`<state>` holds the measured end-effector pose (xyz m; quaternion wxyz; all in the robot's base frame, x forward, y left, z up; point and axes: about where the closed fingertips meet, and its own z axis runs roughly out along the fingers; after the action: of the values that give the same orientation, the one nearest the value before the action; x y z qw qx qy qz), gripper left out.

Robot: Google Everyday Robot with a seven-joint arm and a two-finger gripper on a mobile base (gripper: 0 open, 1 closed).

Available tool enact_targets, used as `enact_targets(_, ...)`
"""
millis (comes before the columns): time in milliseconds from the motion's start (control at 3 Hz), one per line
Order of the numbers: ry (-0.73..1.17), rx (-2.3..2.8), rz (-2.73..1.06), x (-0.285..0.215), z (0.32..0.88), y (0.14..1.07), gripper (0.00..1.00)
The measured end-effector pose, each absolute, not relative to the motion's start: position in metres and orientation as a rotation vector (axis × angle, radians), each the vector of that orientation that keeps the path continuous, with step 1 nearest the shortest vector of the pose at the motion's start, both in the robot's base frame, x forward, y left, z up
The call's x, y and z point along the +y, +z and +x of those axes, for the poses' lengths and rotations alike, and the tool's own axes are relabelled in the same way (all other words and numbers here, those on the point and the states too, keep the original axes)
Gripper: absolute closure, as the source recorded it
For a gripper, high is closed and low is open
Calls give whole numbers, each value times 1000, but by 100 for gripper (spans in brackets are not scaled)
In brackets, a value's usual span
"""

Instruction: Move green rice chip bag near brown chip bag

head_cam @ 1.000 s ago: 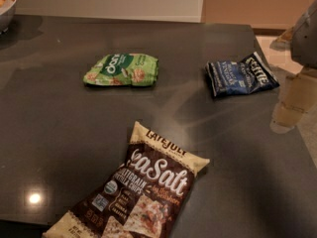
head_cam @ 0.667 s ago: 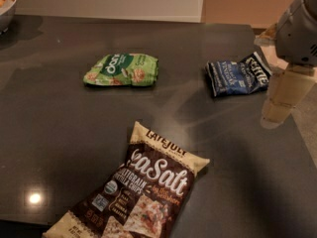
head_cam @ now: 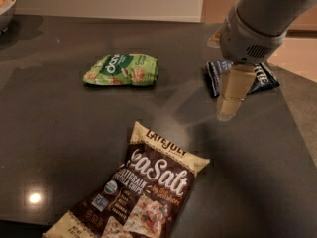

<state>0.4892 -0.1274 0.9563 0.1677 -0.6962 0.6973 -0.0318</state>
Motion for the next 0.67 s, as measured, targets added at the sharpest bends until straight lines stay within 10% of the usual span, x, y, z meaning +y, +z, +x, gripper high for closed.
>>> enact_targets(667,-22,1984,-2000,-69,535,931,0)
